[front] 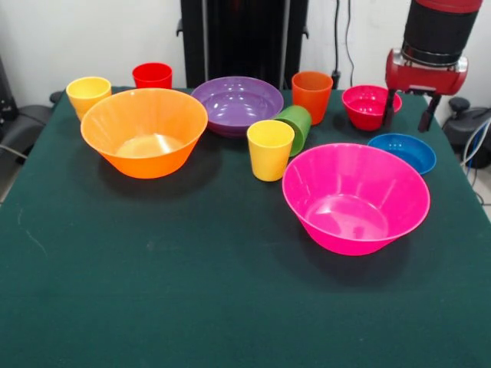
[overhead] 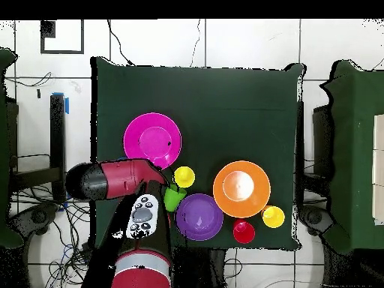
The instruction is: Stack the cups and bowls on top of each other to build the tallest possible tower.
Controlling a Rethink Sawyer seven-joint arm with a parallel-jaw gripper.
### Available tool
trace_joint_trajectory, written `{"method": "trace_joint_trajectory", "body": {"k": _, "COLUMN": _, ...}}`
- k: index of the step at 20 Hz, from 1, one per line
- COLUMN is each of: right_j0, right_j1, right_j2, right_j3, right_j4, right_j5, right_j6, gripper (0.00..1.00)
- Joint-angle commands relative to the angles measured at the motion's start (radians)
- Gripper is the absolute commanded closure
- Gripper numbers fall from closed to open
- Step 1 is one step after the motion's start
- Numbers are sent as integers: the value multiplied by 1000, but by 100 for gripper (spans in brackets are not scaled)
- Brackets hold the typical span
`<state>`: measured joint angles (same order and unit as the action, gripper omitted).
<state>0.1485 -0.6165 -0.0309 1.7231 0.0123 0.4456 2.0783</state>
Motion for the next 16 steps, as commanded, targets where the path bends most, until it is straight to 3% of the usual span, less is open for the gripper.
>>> {"method": "trace_joint_trajectory", "body": {"k": 1, "right_j0": 18, "right_j1": 23, "right_j2": 82, "right_j3": -72, "right_j4": -51, "right_j5": -46, "right_j6": 28, "gripper": 0}}
{"method": "trace_joint_trajectory", "body": {"k": 10, "right_j0": -6, "right_j1": 21, "right_j2": 93, "right_j3": -118, "right_j4": -75, "right_j5": -3, "right_j6": -31, "gripper": 0}}
{"method": "trace_joint_trajectory", "body": {"k": 16, "right_j0": -3, "right_j1": 40, "right_j2": 90, "right_j3": -142, "right_j4": -99, "right_j5": -25, "right_j6": -49, "gripper": 0}}
